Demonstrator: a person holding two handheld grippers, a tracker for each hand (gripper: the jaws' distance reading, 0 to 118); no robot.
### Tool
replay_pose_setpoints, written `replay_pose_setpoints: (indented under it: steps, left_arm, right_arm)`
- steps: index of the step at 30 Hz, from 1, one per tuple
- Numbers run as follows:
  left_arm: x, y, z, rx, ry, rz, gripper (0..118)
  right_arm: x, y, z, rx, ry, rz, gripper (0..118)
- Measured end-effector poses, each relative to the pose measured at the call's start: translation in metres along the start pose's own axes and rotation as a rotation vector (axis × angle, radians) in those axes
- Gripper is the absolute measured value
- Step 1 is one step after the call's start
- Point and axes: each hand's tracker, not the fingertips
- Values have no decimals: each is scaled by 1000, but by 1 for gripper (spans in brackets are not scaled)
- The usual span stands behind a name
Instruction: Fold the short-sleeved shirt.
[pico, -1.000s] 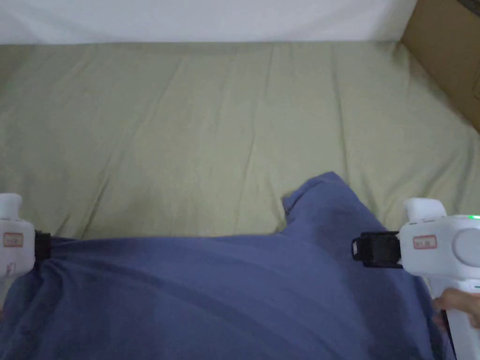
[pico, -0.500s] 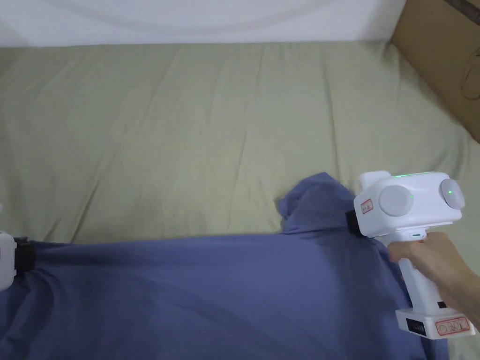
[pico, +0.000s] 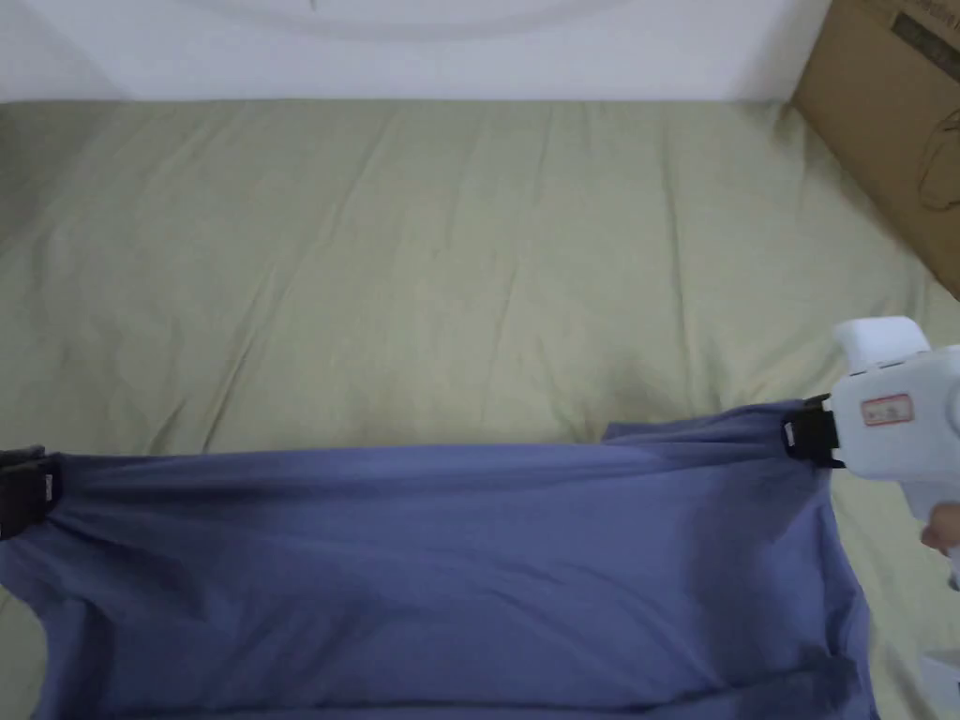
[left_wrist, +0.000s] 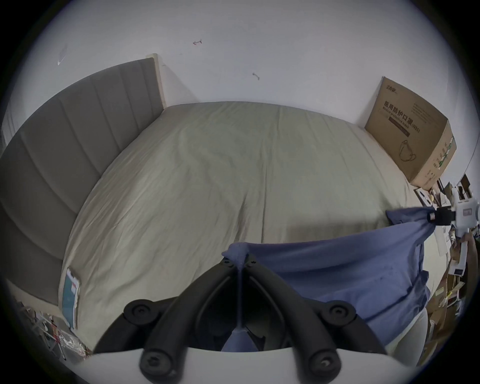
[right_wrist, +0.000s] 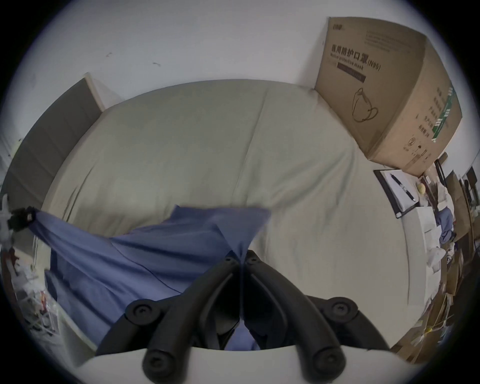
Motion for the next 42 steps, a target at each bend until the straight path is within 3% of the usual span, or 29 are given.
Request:
replay_pose_setpoints:
  steps: [6, 14, 15, 16, 17, 18, 19, 21, 22, 26, 27, 28, 29, 30, 31, 32, 35, 39, 41, 42]
  left_arm:
    - [-8, -66, 45, -18, -4, -15, 0]
    - [-31, -164, 42, -151, -36, 78, 1]
    - [-34, -172, 37, -146, -42, 104, 3]
    - [-36, -177, 32, -163, -25, 140, 14]
    - [-38, -181, 27, -182, 2, 157, 35]
    - [-40, -183, 23, -206, 25, 156, 68]
    - [-40, -185, 24, -206, 43, 162, 86]
    - [-47, -184, 37, -176, 9, 206, 93]
    - [-51, -182, 44, -149, -31, 243, 93]
    - [-63, -166, 75, -59, -86, 333, 93]
    - [-62, -162, 85, -23, -88, 340, 91]
    - [-62, -159, 92, 10, -100, 353, 85]
    - [-63, -157, 100, 38, -125, 361, 72]
    - [-64, -156, 106, 66, -162, 382, 43]
    - [-65, -157, 108, 88, -196, 408, 17]
    - [-67, -158, 108, 86, -230, 423, 4]
    - [-66, -164, 104, 61, -242, 449, 2]
    - [-71, -177, 94, 29, -267, 493, 2]
    - [-83, -184, 84, 1, -326, 573, 2]
    - [-89, -190, 76, -22, -356, 618, 8]
  right_arm:
    - [-7, -85, 56, -32, 3, 44, 0]
    - [-2, -203, 51, -227, 40, -68, 0]
    - [-1, -213, 43, -219, 45, -81, 0]
    - [-1, -220, 38, -212, 57, -91, 3]
    - [-3, -224, 35, -212, 48, -93, 14]
    - [-6, -225, 33, -208, 48, -97, 37]
    - [-8, -223, 37, -202, 60, -101, 58]
    - [-14, -216, 49, -170, 93, -96, 95]
    - [-19, -212, 57, -154, 81, -82, 95]
    - [-36, -185, 92, -21, 35, 7, 92]
    - [-42, -179, 100, 18, 62, 15, 83]
    - [-48, -174, 106, 47, 78, 16, 66]
    - [-56, -169, 111, 87, 103, 17, 46]
    - [-65, -165, 114, 124, 123, 20, 21]
    - [-74, -162, 114, 147, 135, 20, 10]
    - [-84, -161, 111, 166, 132, 20, 4]
    - [-116, -159, 95, 184, 130, 21, 0]
    - [-150, -160, 77, 127, 279, -31, 0]
    - [-165, -163, 70, 107, 280, 3, 0]
    - [-173, -164, 68, 85, 267, 36, 0]
